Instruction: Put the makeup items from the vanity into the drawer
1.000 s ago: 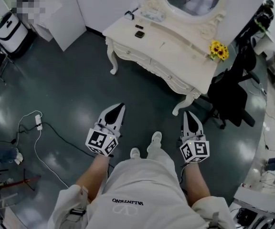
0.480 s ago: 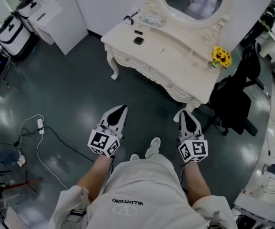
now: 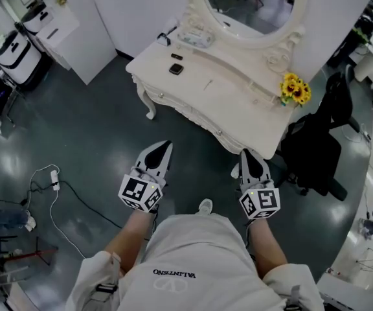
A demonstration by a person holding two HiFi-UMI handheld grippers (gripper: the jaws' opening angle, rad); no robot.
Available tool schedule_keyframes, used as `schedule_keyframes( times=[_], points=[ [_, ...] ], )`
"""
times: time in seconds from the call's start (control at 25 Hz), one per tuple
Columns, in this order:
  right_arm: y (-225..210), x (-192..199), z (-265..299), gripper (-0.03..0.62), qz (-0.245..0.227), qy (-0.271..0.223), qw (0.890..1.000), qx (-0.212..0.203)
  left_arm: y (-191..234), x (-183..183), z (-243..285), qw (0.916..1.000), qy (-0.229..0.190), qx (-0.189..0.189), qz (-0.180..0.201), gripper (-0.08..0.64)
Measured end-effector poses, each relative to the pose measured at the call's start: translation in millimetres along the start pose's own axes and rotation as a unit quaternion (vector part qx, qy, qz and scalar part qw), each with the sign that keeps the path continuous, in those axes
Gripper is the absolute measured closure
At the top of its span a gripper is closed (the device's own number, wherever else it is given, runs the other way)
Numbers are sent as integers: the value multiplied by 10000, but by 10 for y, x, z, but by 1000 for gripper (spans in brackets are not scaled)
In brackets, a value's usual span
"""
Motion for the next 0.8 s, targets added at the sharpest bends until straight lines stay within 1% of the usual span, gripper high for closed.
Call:
schedule_keyframes(
  times=[0.2, 0.4, 0.6, 0.72, 0.8],
  points=[
    [-345, -45, 142, 581, 29, 12, 9999, -114, -85, -6, 352, 9999, -33, -92, -31, 560],
    [-528, -30, 258, 581, 105, 87, 9998, -147, -119, 6, 576, 9999, 77, -78, -14, 560],
    [-615, 55, 415, 581, 192, 214, 9995, -135, -21, 101, 803, 9996, 263, -113, -18, 560],
    [-676, 91, 556, 581, 183, 306, 9993, -108, 94, 158, 999, 9995, 321, -39, -55, 560],
    [-732, 97, 695, 581, 186, 368, 9991, -89, 202, 183, 1196, 9992, 362, 68, -161, 560]
  ],
)
Point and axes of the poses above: the fingertips, and each gripper's own axes: z forward along the fingers, y to its left, x out of its underside, the point moved 8 cm from there along -z, backward along the fingers, and after that the axes turned 1 degree about z, right-handed, at the moved point
